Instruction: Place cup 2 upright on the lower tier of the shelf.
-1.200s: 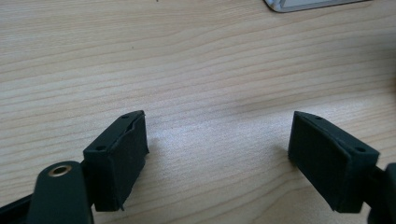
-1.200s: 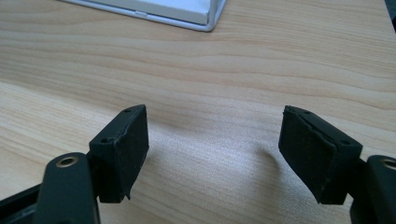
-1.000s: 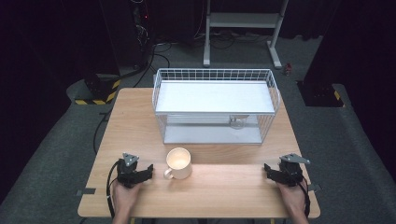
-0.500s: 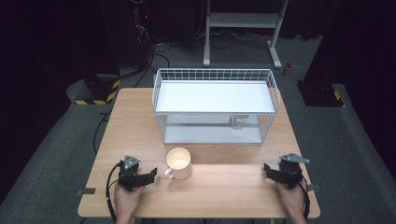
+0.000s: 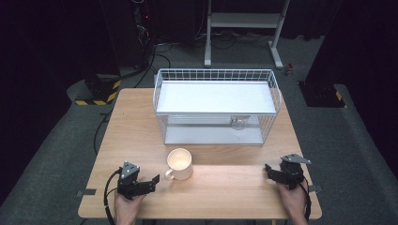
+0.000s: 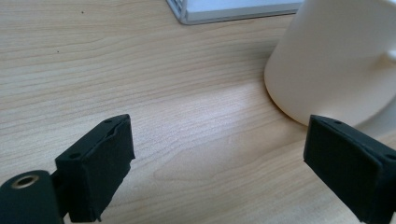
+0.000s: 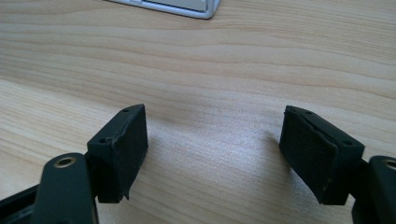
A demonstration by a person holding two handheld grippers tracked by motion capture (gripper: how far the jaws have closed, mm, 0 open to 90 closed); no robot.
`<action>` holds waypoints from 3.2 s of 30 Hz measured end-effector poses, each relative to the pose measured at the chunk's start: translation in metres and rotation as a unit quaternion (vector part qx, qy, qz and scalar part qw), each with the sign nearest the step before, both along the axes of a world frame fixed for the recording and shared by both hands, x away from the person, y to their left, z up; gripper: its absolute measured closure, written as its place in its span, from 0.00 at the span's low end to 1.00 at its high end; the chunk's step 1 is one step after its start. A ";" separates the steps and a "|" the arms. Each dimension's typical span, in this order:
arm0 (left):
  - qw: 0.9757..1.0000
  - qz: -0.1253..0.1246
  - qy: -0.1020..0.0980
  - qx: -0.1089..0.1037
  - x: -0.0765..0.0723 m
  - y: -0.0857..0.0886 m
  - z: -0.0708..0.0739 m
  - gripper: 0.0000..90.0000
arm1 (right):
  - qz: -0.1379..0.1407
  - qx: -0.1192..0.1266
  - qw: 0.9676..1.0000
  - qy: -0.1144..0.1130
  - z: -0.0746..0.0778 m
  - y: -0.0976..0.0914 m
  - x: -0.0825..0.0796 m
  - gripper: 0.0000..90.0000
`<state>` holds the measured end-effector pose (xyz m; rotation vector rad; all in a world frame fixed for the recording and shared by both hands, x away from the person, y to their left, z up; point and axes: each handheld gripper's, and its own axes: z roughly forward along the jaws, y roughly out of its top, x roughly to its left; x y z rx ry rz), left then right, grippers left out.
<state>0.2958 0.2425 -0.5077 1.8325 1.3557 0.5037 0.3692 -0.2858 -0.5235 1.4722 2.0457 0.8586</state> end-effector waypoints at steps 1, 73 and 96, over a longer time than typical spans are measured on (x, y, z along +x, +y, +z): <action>1.000 -0.001 0.000 -0.004 -0.002 0.000 0.000 0.09 | 0.000 0.000 1.000 0.001 0.000 0.000 0.000 0.26; 0.995 -0.078 -0.044 0.051 0.044 -0.102 0.009 0.09 | -0.002 0.000 1.000 0.002 0.000 0.000 -0.001 0.26; 0.994 -0.082 -0.052 0.053 0.047 -0.108 0.010 0.10 | -0.002 0.000 1.000 0.002 0.000 0.001 -0.001 0.26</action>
